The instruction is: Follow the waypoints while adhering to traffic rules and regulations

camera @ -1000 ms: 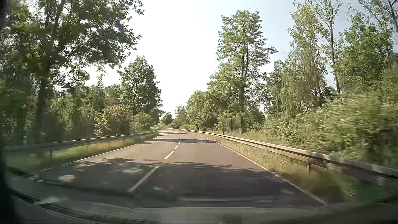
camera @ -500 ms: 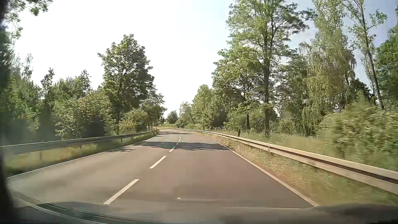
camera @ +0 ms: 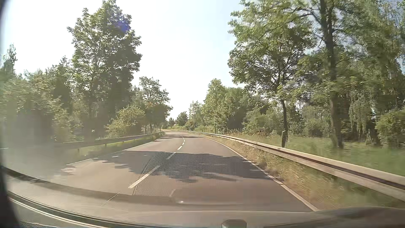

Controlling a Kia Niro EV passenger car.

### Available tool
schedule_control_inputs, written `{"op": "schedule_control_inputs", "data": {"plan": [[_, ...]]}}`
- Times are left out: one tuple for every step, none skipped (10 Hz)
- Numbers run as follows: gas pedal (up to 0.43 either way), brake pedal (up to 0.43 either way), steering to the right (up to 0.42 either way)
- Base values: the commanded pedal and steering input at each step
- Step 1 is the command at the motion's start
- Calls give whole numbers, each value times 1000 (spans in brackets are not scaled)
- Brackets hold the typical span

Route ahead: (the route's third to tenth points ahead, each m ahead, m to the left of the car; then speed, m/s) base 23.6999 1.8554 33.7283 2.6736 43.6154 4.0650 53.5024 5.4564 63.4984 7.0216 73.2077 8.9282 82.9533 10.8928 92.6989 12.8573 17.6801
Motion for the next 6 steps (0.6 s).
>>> {"op": "schedule_control_inputs", "data": {"plan": [[39,18,-20],[39,18,-21],[39,18,-21],[39,18,-20],[39,18,-20],[39,18,-18]]}}
